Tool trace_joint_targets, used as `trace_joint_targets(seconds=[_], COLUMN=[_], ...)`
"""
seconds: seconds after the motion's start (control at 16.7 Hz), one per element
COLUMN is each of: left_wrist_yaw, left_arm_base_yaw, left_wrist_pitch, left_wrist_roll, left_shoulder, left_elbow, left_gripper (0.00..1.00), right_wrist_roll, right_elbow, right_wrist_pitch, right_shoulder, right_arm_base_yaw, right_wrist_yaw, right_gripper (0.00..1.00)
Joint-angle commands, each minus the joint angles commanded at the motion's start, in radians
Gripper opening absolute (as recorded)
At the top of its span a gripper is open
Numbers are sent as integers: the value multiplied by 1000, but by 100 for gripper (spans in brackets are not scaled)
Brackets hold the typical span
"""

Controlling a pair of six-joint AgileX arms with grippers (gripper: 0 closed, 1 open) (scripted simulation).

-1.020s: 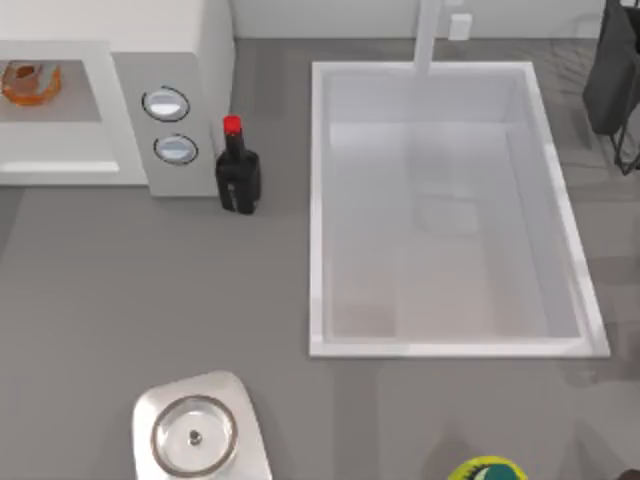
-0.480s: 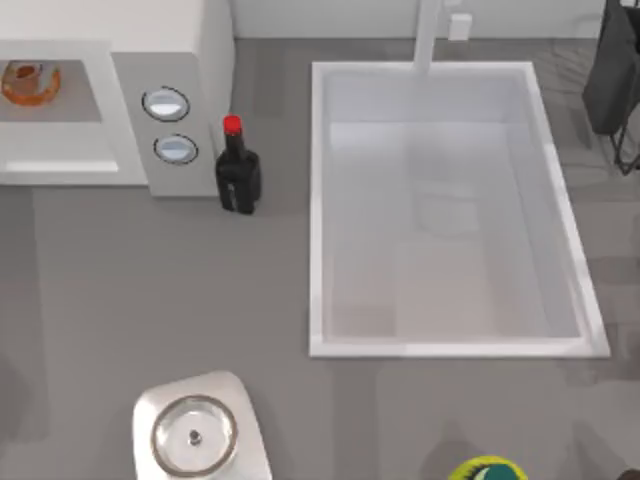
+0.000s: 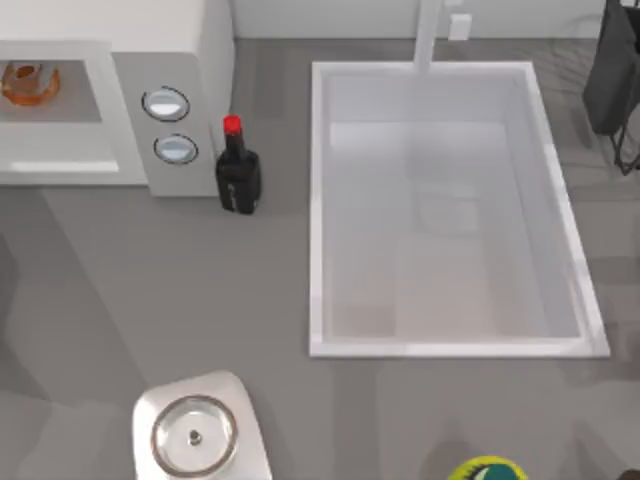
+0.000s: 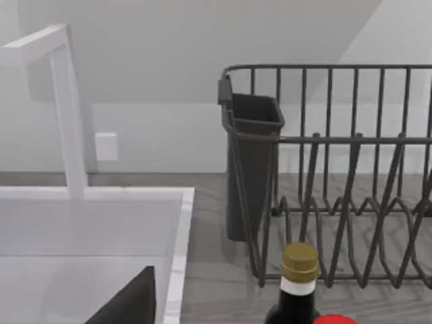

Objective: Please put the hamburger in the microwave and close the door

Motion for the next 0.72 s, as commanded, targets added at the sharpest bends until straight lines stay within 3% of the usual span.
trace_joint_targets(seconds=[0.24, 0.54, 0.72], left_wrist_yaw=[-55, -144, -179], left_arm_base_yaw=[-66, -271, -305], left_wrist_pitch=[30, 85, 108], left_wrist_roll=[-70, -251, -288], left_shoulder=[-66, -279, -314], left_elbow=[-70, -243, -280], left_gripper=[0, 0, 0], right_wrist_roll=[0, 0, 0], right_elbow=[0, 0, 0], right_wrist_pitch=[0, 0, 0], right_shoulder=[0, 0, 0], right_arm_base_yaw=[0, 0, 0], right_wrist_yaw=[0, 0, 0], right_gripper=[100, 100, 100])
